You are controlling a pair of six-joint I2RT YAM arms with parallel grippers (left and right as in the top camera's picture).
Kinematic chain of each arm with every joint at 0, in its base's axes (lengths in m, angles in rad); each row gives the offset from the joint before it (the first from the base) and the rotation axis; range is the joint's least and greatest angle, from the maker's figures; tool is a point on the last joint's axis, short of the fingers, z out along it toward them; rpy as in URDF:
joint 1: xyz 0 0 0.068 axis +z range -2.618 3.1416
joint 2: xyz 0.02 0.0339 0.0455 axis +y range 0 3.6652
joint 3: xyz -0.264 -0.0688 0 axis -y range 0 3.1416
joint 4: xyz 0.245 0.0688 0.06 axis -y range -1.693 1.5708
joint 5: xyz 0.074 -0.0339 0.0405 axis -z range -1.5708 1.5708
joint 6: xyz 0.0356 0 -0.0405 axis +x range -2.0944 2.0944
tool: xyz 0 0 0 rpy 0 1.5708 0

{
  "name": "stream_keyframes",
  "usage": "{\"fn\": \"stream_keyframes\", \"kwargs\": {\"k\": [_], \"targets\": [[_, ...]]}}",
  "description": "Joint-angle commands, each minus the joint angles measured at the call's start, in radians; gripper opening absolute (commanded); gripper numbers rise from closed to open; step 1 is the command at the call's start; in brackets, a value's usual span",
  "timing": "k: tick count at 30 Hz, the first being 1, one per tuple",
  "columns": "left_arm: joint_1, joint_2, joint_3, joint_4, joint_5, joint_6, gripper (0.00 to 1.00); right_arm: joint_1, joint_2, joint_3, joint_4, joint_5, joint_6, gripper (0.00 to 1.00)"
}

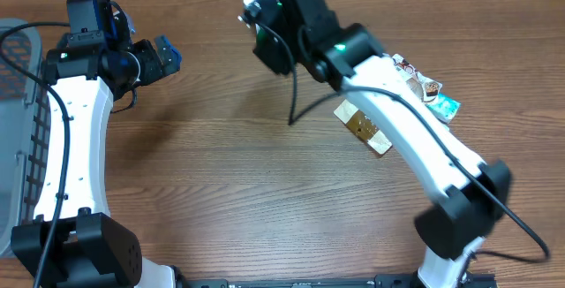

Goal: Scan the item barcode
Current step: 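Carry the jar right and lower it beside the snack bag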

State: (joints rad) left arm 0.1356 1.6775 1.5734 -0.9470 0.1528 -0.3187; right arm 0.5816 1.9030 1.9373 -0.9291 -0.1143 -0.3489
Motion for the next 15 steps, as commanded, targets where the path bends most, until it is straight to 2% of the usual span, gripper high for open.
{"fn": "stream_keyframes", "kwargs": {"k": [1, 4, 7, 11, 15], "targets": [[0.002, 0.003, 0.006, 0.002, -0.006, -0.003, 0.99, -0.011, -0.010, 0.008, -0.125, -0.238, 0.159, 0.42], [0.002, 0.003, 0.006, 0.002, -0.006, -0.003, 1.00, -0.011, 0.006, -0.005, -0.259, -0.193, 0.158, 0.44], [0.002, 0.003, 0.006, 0.002, -0.006, -0.003, 1.00, -0.015, 0.027, -0.024, -0.337, -0.063, 0.159, 0.44], [0.002, 0.003, 0.006, 0.002, -0.006, -0.003, 1.00, -0.031, 0.039, -0.099, -0.341, 0.047, 0.160, 0.48], [0.002, 0.003, 0.006, 0.002, -0.006, -0.003, 0.99, -0.080, 0.039, -0.198, -0.335, 0.062, 0.182, 0.47]]}}
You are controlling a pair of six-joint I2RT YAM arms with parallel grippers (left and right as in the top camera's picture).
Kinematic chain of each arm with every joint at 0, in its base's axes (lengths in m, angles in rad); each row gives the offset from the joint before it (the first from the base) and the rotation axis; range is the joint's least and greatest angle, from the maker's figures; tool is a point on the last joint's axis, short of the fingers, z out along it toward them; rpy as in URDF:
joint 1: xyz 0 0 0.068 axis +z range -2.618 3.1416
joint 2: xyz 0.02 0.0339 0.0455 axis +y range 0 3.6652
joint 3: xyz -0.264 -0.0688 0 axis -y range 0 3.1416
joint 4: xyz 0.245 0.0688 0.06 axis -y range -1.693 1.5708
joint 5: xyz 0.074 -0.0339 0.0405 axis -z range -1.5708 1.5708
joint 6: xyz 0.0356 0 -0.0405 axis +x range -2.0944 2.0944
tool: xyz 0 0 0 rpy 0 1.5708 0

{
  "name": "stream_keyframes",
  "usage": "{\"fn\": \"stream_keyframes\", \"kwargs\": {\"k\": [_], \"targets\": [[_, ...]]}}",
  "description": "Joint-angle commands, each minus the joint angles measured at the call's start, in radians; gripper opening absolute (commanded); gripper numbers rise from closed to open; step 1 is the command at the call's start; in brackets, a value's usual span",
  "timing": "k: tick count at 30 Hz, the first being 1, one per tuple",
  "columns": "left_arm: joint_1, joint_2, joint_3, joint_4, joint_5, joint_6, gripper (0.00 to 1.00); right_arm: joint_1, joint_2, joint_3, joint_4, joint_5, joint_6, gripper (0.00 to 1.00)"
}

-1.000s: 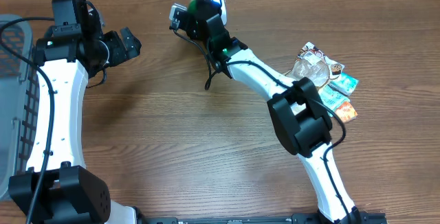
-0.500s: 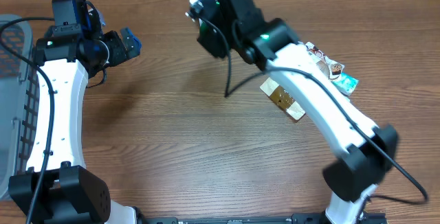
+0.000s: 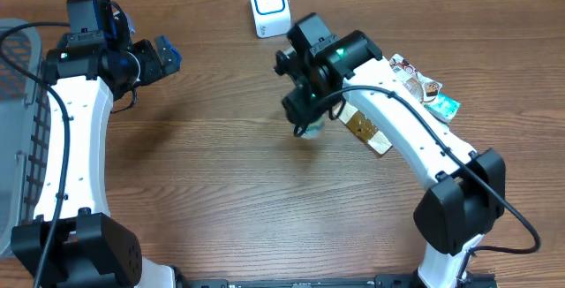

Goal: Scan the item barcode
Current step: 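Carry the jar right and lower it beside the snack bag, then open the right gripper and lift it off the jar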

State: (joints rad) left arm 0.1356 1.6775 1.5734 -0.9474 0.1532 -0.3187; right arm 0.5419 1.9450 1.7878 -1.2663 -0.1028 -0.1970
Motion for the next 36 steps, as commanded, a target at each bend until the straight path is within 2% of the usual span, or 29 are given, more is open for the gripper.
{"fn": "stream_keyframes", "kwargs": {"k": [1, 8, 16, 18, 19, 20, 31, 36], "targets": [[0.002, 0.003, 0.006, 0.002, -0.006, -0.003, 1.00, -0.057, -0.003, -0.072, 0.001, 0.050, 0.038, 0.48], [0.002, 0.003, 0.006, 0.002, -0.006, -0.003, 1.00, -0.244, -0.003, -0.232, -0.016, 0.050, 0.071, 0.48], [0.002, 0.003, 0.006, 0.002, -0.006, -0.003, 1.00, -0.448, -0.003, -0.296, 0.056, 0.054, 0.142, 0.44], [0.002, 0.003, 0.006, 0.002, -0.006, -0.003, 1.00, -0.476, -0.003, -0.296, 0.065, 0.053, 0.176, 0.51], [0.002, 0.003, 0.006, 0.003, -0.006, -0.003, 0.99, -0.486, -0.003, -0.296, 0.064, 0.049, 0.176, 0.70], [0.002, 0.003, 0.006, 0.002, -0.006, -0.003, 0.99, -0.491, -0.003, -0.296, 0.062, 0.049, 0.177, 1.00], [0.002, 0.003, 0.006, 0.002, -0.006, -0.003, 1.00, -0.491, -0.005, -0.288, 0.056, 0.015, 0.201, 1.00], [0.002, 0.003, 0.006, 0.002, -0.006, -0.003, 0.99, -0.489, -0.065, -0.170, 0.008, -0.083, 0.201, 1.00]]}}
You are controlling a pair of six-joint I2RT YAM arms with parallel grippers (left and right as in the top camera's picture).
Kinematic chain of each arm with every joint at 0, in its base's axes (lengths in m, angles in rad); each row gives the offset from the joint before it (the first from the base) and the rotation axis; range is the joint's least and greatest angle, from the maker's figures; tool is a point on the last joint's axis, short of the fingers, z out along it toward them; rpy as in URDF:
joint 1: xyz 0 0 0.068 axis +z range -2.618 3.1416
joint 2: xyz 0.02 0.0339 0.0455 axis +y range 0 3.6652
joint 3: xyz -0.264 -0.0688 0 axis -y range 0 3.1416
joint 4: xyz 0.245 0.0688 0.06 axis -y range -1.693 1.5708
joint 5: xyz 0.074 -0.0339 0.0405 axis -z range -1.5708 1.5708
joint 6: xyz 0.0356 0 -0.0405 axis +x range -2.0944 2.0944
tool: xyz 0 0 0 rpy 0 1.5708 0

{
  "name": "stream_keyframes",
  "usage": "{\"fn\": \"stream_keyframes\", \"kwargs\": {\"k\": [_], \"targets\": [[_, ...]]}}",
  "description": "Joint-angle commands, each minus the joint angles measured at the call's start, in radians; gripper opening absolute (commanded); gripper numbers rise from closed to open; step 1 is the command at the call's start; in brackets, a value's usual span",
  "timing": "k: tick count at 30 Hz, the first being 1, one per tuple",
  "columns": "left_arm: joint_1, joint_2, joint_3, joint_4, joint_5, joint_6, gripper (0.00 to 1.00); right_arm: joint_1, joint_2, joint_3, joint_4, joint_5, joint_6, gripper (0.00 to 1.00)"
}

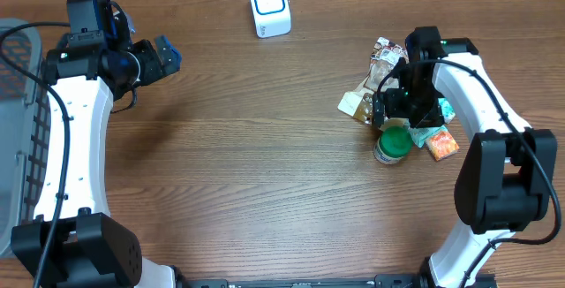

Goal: Scan the item barcode
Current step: 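Open the right gripper and lift it off the jar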

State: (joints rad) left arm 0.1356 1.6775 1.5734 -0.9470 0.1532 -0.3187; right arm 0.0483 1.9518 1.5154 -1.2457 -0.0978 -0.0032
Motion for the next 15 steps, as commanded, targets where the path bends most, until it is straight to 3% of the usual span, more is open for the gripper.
{"fn": "stream_keyframes", "kwargs": {"k": [1, 7, 15], "targets": [[0.002, 0.003, 0.006, 0.002, -0.006, -0.003, 1.00, 0.009, -0.096, 0.132, -0.022, -0.113, 0.007, 1.00], [0.002, 0.003, 0.006, 0.002, -0.006, -0.003, 1.00, 0.068, -0.288, 0.267, -0.077, -0.185, 0.007, 1.00], [0.002, 0.003, 0.006, 0.002, -0.006, -0.003, 1.00, 0.188, -0.636, 0.274, -0.210, -0.209, 0.008, 1.00]]}}
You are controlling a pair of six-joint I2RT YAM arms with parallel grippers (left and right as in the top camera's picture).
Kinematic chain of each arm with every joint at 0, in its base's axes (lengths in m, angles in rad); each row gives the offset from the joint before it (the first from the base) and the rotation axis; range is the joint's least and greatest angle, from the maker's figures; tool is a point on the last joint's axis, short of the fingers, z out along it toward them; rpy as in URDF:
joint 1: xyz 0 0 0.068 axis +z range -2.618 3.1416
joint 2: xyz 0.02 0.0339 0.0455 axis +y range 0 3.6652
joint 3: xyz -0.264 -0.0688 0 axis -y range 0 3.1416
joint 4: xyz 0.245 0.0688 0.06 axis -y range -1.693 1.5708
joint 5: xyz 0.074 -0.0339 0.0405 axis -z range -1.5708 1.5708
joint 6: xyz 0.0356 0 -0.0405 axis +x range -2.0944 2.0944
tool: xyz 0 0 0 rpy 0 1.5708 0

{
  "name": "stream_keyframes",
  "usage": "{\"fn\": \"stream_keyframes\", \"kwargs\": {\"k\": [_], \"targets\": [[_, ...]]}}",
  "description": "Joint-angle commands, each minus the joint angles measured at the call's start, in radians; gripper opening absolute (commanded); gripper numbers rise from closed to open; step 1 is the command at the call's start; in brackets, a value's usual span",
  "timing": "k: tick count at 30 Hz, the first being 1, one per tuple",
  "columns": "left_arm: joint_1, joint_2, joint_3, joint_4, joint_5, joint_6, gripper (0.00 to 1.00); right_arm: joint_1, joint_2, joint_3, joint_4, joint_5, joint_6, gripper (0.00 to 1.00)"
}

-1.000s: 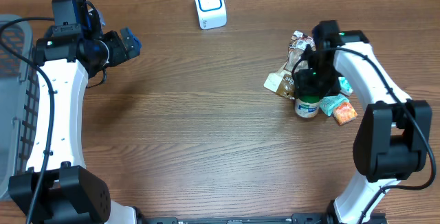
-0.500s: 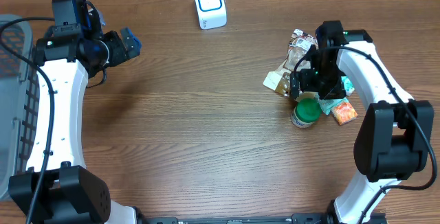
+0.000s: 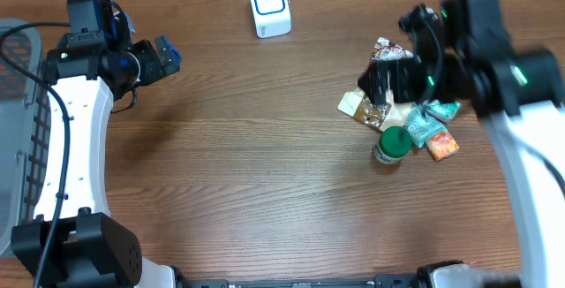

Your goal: Scan the item barcode

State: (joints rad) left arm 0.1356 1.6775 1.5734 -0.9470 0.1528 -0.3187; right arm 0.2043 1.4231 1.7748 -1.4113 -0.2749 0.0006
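Note:
The white scanner with a blue ring (image 3: 268, 6) stands at the table's far edge. A small bottle with a green lid (image 3: 391, 143) stands upright on the table at the near side of a pile of snack packets (image 3: 415, 116). My right gripper (image 3: 387, 79) hangs high above the pile's left side, close to the camera. It looks open, with nothing between its fingers, and it is clear of the bottle. My left gripper (image 3: 159, 58) sits at the far left, open and empty, its blue fingertips pointing right.
A grey mesh basket (image 3: 16, 85) sits at the left edge under my left arm. A tan packet (image 3: 356, 104) lies on the left side of the pile, an orange one (image 3: 444, 146) on its right. Bare wood lies between scanner and pile.
My right arm has risen from just over the green-lidded bottle to high above the pile. The bottle stands where it was. My left arm has not moved.
My right gripper was first up against the scanner at the far edge. It then sat mid-table with a small greenish item under it, and later low over the pile on the right with the bottle standing there. Now it is raised and empty.

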Motion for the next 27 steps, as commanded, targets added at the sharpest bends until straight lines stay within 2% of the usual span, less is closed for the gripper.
{"fn": "stream_keyframes", "kwargs": {"k": [1, 10, 18, 21, 22, 27], "targets": [[0.002, 0.003, 0.006, 0.002, -0.006, -0.003, 1.00, 0.045, -0.148, 0.014, -0.076, -0.049, 0.004, 1.00], [0.002, 0.003, 0.006, 0.002, -0.006, -0.003, 1.00, 0.071, -0.412, 0.014, -0.189, -0.085, 0.003, 1.00], [0.002, 0.003, 0.006, 0.002, -0.006, -0.003, 1.00, 0.071, -0.484, 0.014, -0.276, 0.021, 0.003, 1.00], [0.002, 0.003, 0.006, 0.002, -0.006, -0.003, 1.00, 0.068, -0.483, -0.003, -0.184, 0.071, 0.003, 1.00], [0.002, 0.003, 0.006, 0.002, -0.006, -0.003, 0.99, 0.051, -0.486, -0.031, -0.084, 0.072, 0.003, 1.00], [0.002, 0.003, 0.006, 0.002, -0.006, -0.003, 1.00, -0.026, -0.543, -0.186, 0.164, 0.072, 0.000, 1.00]]}}
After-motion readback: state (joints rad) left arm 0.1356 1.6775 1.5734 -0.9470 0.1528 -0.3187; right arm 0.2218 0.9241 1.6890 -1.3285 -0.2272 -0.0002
